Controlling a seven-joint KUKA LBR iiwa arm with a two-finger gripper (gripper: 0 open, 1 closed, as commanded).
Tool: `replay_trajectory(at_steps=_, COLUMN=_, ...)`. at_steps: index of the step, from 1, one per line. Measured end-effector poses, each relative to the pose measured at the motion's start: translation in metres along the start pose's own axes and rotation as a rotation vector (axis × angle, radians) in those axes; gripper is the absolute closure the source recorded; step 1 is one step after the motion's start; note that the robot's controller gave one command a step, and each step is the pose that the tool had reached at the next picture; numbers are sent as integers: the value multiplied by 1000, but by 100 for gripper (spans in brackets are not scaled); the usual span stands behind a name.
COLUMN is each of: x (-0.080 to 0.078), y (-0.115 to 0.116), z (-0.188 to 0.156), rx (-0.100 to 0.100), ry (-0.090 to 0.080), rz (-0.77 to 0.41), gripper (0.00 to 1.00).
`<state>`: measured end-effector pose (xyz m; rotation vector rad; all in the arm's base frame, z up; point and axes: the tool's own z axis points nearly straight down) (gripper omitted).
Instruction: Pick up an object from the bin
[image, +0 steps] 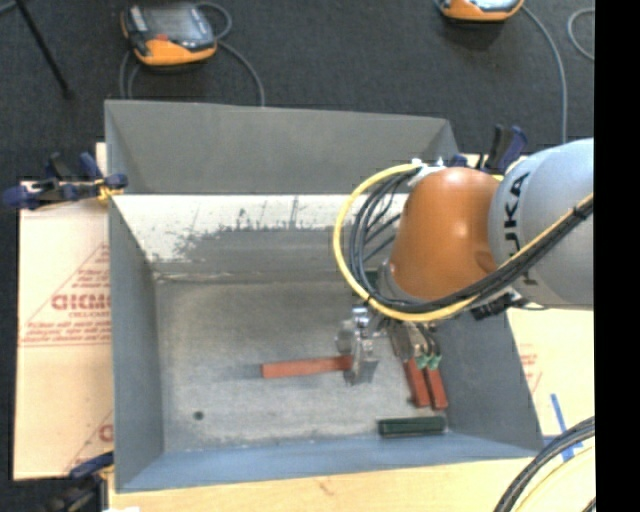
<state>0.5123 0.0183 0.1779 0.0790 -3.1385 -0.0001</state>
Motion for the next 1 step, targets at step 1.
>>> replay_trajectory(at_steps=1, x=3, y=-13, z=-43, rx=1, ry=-4, rz=-5, gripper=100)
